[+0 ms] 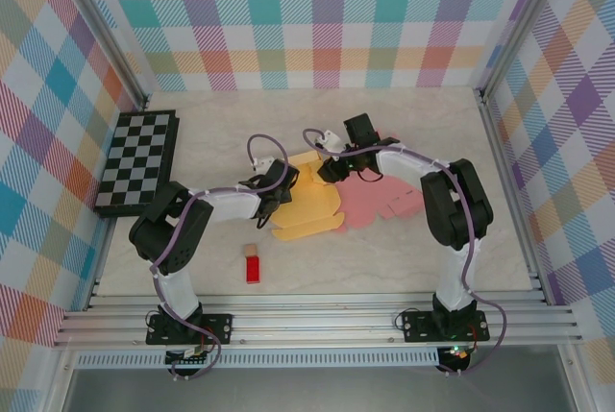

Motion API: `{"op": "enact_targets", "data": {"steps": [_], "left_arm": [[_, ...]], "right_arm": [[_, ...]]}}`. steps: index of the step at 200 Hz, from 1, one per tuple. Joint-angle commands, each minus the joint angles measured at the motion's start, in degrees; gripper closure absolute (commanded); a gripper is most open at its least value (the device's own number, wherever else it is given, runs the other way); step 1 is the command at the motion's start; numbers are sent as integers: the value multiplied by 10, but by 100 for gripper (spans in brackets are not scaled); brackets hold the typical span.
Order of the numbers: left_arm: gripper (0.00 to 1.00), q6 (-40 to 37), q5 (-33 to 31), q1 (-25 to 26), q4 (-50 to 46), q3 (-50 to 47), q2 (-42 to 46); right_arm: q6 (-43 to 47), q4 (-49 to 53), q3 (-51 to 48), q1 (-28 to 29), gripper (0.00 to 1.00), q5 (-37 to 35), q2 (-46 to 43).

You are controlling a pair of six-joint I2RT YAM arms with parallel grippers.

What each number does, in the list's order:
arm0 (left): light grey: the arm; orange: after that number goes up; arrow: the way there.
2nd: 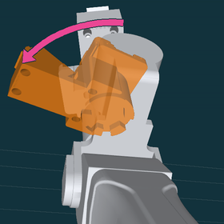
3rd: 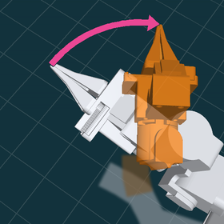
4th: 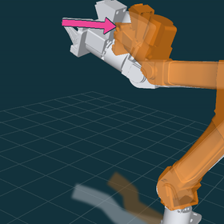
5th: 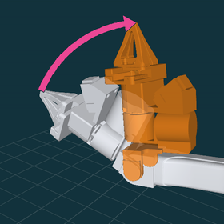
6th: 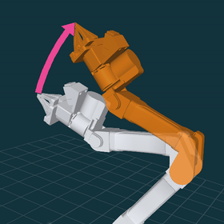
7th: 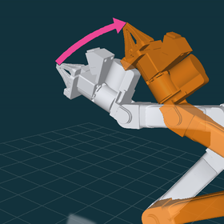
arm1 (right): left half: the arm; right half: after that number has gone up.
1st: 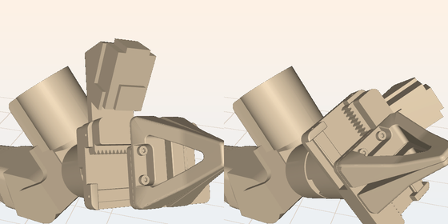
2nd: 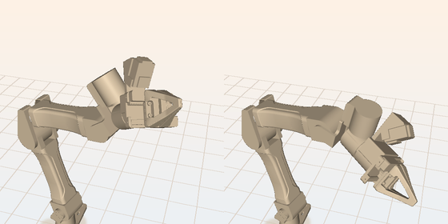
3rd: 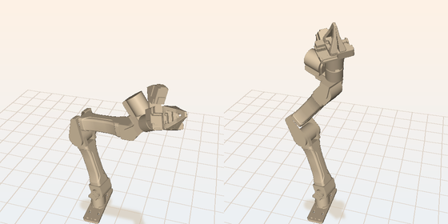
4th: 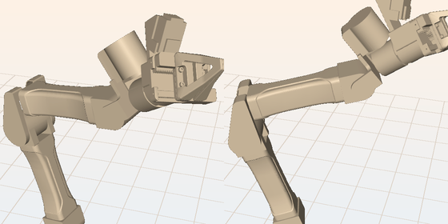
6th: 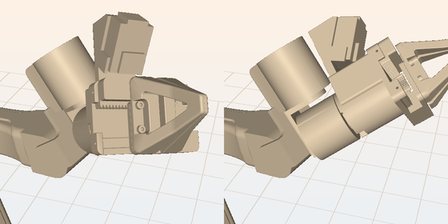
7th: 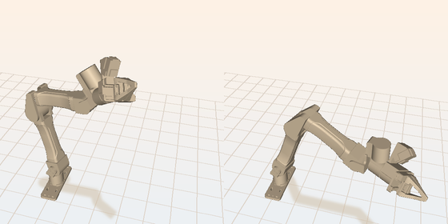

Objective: Fold the paper box

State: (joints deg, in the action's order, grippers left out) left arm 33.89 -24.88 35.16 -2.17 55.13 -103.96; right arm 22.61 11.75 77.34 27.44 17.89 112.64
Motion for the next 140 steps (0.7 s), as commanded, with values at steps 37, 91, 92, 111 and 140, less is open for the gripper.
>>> {"op": "enact_targets", "data": {"steps": [37, 91, 92, 111, 140], "left_arm": [[100, 31, 28, 4, -50, 21, 19], [100, 63, 32, 4, -85, 42, 20], [100, 64, 31, 4, -86, 42, 20], [100, 81, 26, 4, -106, 52, 22], [100, 104, 32, 4, -120, 60, 26]], "right_arm": [[-112, -119, -39, 28, 60, -83, -37], [-175, -115, -42, 70, 70, -288, -37], [-181, -115, -43, 70, 71, -293, -37], [-236, -93, -48, 71, 75, -381, -39], [-309, -27, -31, 72, 79, -458, -35]]}}
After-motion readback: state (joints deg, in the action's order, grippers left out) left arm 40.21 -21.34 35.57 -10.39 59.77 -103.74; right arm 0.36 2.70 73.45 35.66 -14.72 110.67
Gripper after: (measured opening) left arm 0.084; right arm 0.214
